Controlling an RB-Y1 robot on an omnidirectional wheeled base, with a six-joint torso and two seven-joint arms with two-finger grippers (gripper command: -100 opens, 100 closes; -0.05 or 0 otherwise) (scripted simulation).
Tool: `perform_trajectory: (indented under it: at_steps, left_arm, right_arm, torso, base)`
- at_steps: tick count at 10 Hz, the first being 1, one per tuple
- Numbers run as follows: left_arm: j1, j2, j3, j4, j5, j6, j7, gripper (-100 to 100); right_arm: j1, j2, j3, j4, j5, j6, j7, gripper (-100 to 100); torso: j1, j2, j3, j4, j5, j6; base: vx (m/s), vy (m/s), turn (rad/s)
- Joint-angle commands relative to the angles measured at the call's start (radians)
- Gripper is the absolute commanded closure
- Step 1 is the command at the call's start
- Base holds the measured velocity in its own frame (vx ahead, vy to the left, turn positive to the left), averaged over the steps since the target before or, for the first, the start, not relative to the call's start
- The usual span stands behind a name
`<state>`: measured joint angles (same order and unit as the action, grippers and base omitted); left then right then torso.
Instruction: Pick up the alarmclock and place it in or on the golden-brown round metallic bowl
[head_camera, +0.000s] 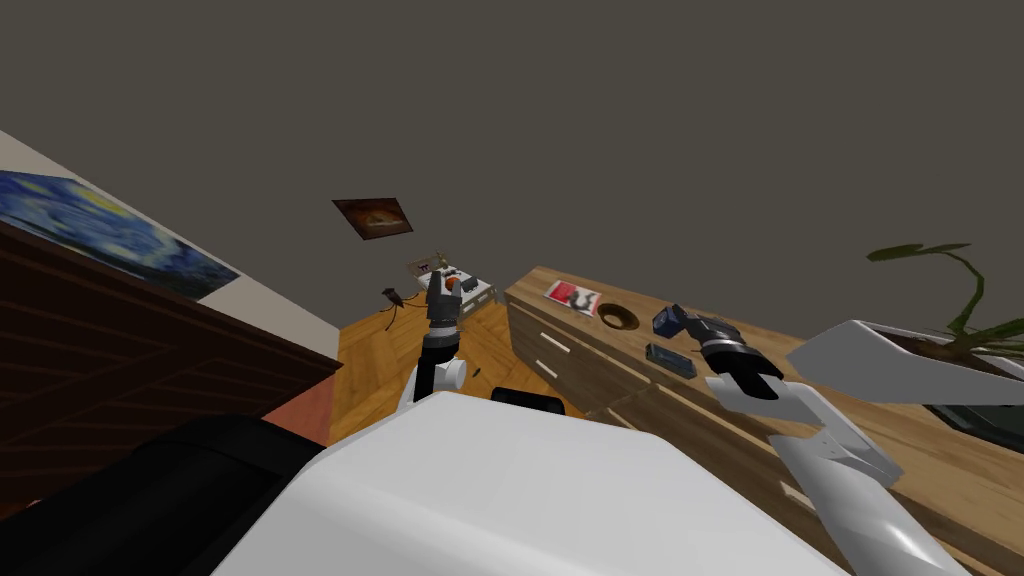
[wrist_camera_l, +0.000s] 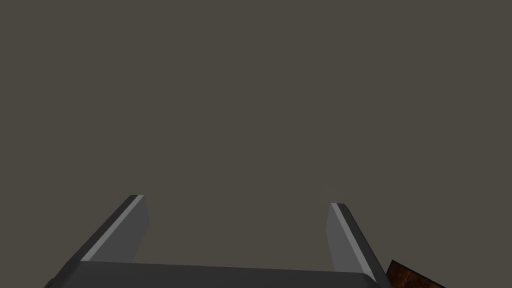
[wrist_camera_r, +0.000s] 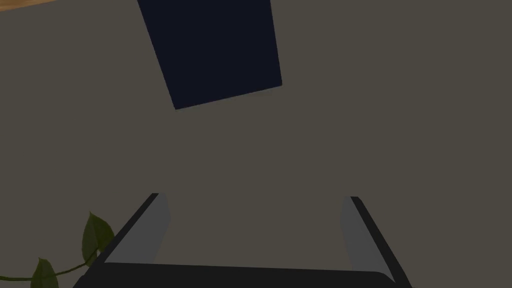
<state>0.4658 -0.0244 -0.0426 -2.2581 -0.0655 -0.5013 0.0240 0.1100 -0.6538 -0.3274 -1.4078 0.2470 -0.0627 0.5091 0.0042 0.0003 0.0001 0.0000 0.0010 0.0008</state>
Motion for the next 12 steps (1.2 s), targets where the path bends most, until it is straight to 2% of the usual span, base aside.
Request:
perform_trajectory:
  at_steps: [1,4,5,6,9,10,11,12]
  left_arm:
    - [0.000,0.000,0.000,0.000,0.000,0.000,0.000,0]
    - [0.000,0.000,0.000,0.000,0.000,0.000,0.000,0]
    - [0.000,0.000,0.000,0.000,0.000,0.000,0.000,0]
    - [0.000,0.000,0.000,0.000,0.000,0.000,0.000,0]
    - [0.000,0.000,0.000,0.000,0.000,0.000,0.000,0]
    - [0.000,0.000,0.000,0.000,0.000,0.000,0.000,0]
    - [0.000,0.000,0.000,0.000,0.000,0.000,0.000,0]
    - [0.000,0.000,0.000,0.000,0.000,0.000,0.000,0]
  right_arm:
    - [0.004,-0.024,-0.001,0.050,0.015,0.026,0.021,-100]
    - [0.007,-0.042,-0.002,0.111,0.023,0.036,0.031,-100]
    - [0.011,-0.059,-0.003,0.147,0.031,0.044,0.042,-100]
    - [0.011,-0.059,-0.003,0.156,0.031,0.044,0.042,-100]
    - [0.020,-0.101,-0.006,0.263,0.051,0.066,0.068,-100]
    - [0.020,-0.101,-0.006,0.272,0.051,0.066,0.068,-100]
    - [0.023,-0.112,-0.006,0.303,0.056,0.072,0.076,-100]
    - [0.023,-0.112,-0.006,0.303,0.056,0.072,0.076,-100]
  torso:
    - [0.000,0.000,0.000,0.000,0.000,0.000]
    - [0.000,0.000,0.000,0.000,0.000,0.000]
    - [-0.001,0.000,0.000,0.000,0.000,0.000]
    - [-0.001,0.000,0.000,0.000,0.000,0.000]
    - [0.000,0.000,0.000,0.000,0.000,0.000]
    - [0.001,0.000,0.000,0.000,0.000,0.000]
    - [-0.001,0.000,0.000,0.000,0.000,0.000]
    - [-0.001,0.001,0.000,0.000,0.000,0.000]
  base:
    - [0.016,0.092,0.200]
    - [0.023,0.059,0.065]
    - [0.023,0.049,0.119]
    - [0.023,0.039,0.050]
    - [0.029,0.073,0.116]
    - [0.025,0.053,0.051]
    - [0.018,0.046,0.097]
    - [0.015,0.027,0.029]
